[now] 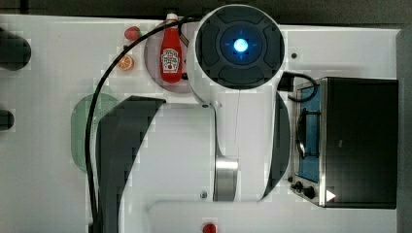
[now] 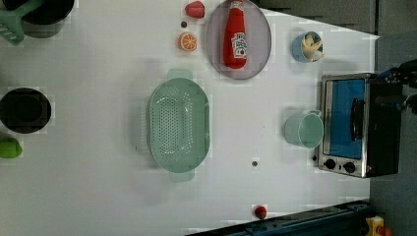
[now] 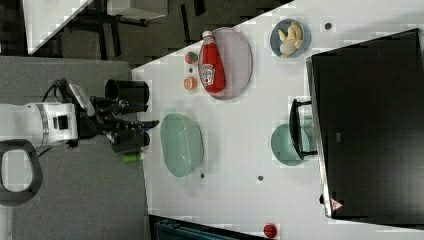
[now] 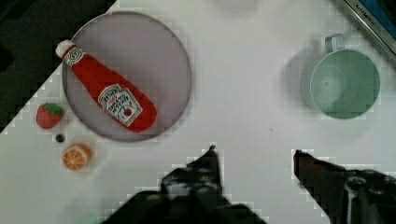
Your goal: Drag strainer left to right.
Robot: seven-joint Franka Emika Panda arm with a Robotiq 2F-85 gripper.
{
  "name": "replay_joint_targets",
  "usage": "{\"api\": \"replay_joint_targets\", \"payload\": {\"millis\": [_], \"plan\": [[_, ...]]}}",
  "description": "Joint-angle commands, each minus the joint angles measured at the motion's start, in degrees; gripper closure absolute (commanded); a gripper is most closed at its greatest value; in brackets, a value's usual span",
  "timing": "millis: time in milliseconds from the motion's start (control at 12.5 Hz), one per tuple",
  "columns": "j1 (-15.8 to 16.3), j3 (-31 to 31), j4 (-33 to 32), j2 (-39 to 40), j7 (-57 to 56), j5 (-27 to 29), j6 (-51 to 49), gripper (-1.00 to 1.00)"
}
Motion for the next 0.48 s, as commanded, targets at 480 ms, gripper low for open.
{"api": "replay_joint_targets", "payload": {"millis": [480], "plan": [[0.98,5.07,-13.01,-24.04,8.92,-1.13,-10.57,-1.00]]}}
